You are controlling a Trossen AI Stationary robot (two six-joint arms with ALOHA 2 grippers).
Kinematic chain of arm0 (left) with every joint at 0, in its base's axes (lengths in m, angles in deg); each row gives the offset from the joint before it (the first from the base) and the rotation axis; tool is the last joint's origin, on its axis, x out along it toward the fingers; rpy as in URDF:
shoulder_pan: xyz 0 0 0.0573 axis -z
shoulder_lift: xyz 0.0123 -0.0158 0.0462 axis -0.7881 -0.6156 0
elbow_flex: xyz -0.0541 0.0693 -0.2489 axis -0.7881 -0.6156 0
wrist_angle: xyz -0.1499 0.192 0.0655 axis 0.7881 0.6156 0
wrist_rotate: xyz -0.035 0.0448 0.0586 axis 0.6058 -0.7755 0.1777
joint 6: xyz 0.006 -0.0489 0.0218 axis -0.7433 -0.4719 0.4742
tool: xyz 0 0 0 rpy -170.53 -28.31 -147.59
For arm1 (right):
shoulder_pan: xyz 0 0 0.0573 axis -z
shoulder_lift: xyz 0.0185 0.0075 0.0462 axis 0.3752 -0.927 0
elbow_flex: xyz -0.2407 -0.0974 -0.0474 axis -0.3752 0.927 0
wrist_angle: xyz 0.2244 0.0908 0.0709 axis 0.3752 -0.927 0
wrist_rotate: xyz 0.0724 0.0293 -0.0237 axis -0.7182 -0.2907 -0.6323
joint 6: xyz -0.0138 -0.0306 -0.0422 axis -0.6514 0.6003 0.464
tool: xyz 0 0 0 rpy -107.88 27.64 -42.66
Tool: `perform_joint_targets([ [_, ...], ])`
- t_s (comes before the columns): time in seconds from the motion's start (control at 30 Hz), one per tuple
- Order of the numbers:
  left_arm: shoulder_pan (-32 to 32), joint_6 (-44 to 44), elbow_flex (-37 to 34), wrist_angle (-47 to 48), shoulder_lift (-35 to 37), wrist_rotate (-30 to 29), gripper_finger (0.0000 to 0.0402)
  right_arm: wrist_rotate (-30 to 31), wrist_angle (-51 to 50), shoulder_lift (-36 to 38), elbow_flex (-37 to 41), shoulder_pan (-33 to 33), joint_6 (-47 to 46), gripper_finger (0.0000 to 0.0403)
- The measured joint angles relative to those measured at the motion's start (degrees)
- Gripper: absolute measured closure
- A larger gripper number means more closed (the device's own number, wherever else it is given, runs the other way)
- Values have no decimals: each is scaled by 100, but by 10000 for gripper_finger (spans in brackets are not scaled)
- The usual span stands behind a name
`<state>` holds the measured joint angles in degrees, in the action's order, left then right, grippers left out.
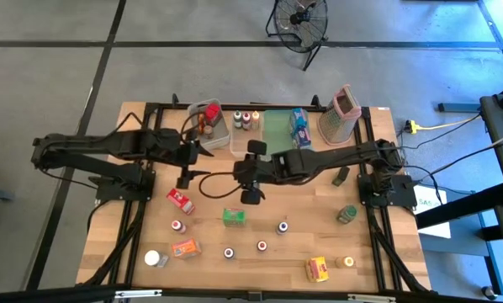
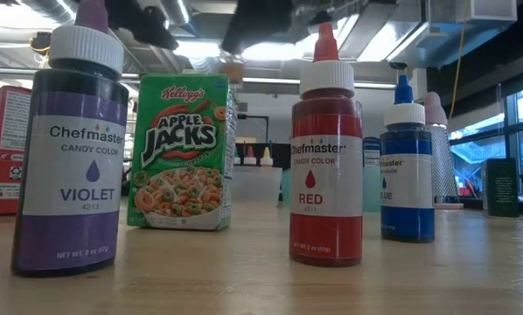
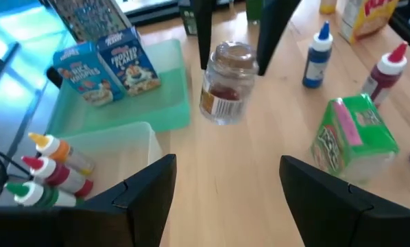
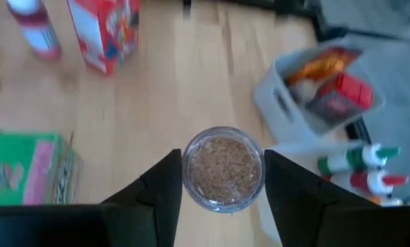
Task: Pick & Place Kitchen Items
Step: Put the brown seasoning bottle into the gray bin
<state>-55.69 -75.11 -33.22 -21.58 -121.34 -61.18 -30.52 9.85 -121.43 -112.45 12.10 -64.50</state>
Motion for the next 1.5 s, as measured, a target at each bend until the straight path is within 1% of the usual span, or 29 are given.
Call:
perform_joint_targets([
  [0.17, 0, 7, -432, -931, 2, 2, 146, -15, 604, 0, -39, 2, 317, 226],
  [0.23, 0, 9, -583, -1170, -2, 2, 146, -18, 761, 0, -39, 2, 403, 226],
  [0.5, 0, 4, -852, -2015, 2, 25, 146, -38, 980, 0, -39, 20, 498, 226],
  [0.73, 0, -139, -897, -2142, -124, 48, 146, -39, 1121, 0, -39, 22, 641, 226],
  [0.83, 0, -144, -897, -2298, -309, 152, 146, -40, 1173, 0, -39, 22, 651, 226],
  [1.07, 0, -45, -897, -2711, -669, 149, 146, -39, 1157, 0, -39, 22, 654, 226],
  [1.37, 0, -9, -897, -2800, -621, 149, 146, -37, 1147, 0, -39, 22, 654, 226],
  [1.5, 0, -14, -897, -2823, -669, 153, 158, -38, 1134, 0, -39, 46, 654, 226],
])
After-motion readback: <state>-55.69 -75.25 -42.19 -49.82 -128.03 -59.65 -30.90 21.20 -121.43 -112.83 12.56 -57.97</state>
